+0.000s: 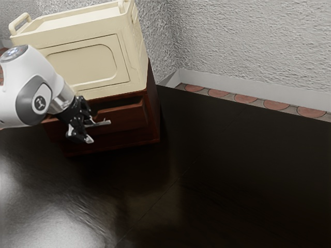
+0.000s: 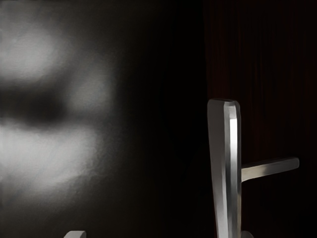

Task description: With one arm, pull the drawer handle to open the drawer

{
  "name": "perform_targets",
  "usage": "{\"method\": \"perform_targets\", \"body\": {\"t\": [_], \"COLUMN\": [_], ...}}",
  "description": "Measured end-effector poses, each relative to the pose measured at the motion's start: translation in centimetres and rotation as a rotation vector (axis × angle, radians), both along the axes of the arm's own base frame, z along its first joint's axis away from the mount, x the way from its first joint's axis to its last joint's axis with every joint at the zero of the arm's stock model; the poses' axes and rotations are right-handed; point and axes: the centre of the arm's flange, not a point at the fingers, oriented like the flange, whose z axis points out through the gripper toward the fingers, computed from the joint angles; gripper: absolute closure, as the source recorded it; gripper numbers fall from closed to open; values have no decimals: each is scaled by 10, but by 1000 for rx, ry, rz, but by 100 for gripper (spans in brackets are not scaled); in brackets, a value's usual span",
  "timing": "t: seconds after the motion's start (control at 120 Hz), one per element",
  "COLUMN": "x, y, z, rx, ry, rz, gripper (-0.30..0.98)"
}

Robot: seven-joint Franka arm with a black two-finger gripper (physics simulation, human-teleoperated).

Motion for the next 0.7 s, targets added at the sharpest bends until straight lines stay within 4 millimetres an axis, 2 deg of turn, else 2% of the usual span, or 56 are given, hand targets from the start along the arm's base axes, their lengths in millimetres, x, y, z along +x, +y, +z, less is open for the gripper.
{"method": "perform_targets", "body": {"t": [0.267, 0.492, 0.7], "x": [-11, -20, -29], "y": [-6, -18, -25], "z": [-4, -9, -5], "rx": [-8, -21, -18], "ry": [3, 5, -8], "rz": [5, 2, 3], "gripper": [34, 34, 34]}}
